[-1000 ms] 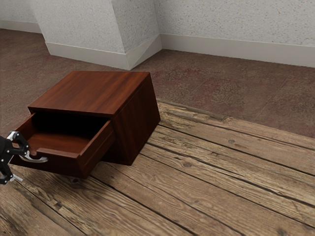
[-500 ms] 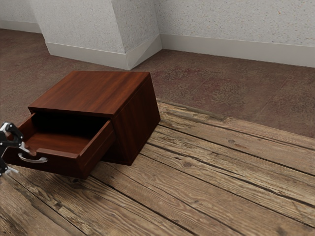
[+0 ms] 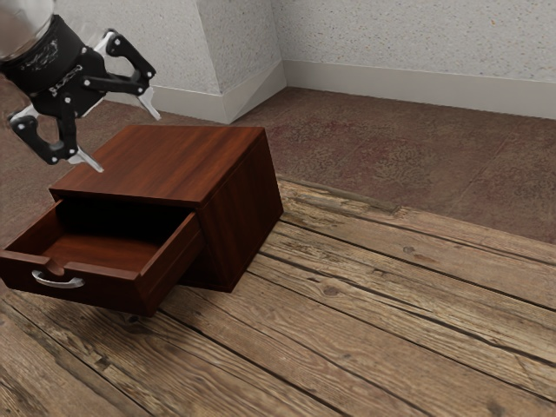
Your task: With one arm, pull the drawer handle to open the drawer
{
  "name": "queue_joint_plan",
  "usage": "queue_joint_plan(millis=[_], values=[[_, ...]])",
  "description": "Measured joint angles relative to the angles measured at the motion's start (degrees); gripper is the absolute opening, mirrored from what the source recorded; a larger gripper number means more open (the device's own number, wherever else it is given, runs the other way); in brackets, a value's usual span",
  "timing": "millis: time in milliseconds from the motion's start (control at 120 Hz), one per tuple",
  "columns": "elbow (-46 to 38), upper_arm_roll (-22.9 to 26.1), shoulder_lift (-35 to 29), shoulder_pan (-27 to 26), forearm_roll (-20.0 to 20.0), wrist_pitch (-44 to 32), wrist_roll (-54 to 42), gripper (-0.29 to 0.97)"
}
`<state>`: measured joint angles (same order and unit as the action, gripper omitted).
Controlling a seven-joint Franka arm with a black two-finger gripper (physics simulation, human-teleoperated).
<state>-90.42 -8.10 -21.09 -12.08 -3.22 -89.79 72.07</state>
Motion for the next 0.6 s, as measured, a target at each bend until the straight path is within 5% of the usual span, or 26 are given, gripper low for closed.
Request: queue_joint_plan(millis=[283,600], values=[[-8.94,0.24,1.61,-1.32,0.91,2.67,3.73,0.67],[-5.66,2.81,6.88,3.68,1.95,3.31,6.76,0.68]])
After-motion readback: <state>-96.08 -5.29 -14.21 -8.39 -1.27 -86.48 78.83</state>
